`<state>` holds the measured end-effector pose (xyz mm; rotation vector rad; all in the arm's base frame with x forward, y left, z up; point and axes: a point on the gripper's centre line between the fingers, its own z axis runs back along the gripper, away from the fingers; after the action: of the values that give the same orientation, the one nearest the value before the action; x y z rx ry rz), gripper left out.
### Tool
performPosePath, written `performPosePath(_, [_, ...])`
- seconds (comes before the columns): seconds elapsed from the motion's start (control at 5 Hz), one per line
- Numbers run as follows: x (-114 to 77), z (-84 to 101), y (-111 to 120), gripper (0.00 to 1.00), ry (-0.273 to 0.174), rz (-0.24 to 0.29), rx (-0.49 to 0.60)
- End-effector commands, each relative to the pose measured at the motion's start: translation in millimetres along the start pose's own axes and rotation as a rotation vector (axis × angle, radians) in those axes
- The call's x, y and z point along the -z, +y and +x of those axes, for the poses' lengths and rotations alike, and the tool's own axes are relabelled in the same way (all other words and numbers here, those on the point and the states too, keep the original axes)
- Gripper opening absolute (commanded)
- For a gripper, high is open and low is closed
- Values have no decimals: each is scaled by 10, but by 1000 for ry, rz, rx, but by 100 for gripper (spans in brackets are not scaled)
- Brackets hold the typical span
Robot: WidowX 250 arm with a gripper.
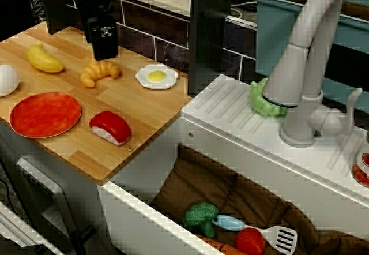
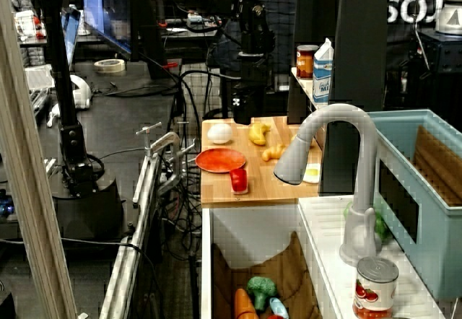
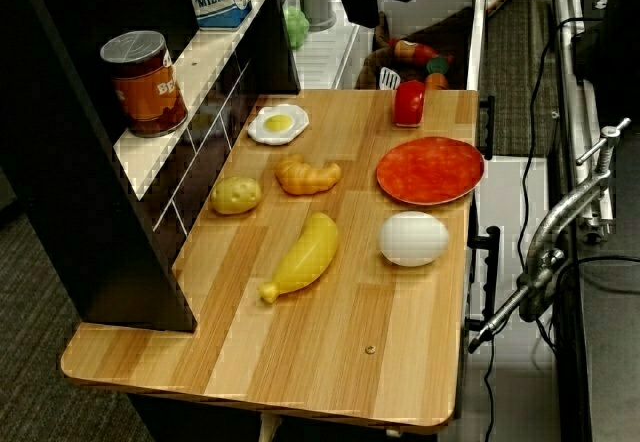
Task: Put sushi on plate
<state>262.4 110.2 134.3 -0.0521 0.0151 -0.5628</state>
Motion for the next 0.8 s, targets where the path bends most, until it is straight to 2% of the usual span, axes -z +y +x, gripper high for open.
performPosePath(0.0, [-75,-167,40,100,20,-43,350])
performPosePath(0.2, [-18,-313,44,100,84,-20,590])
performPosePath(0.4, [35,-412,21,100,82,-31,715])
performPosePath(0.6, [107,-586,-137,100,91,-33,799])
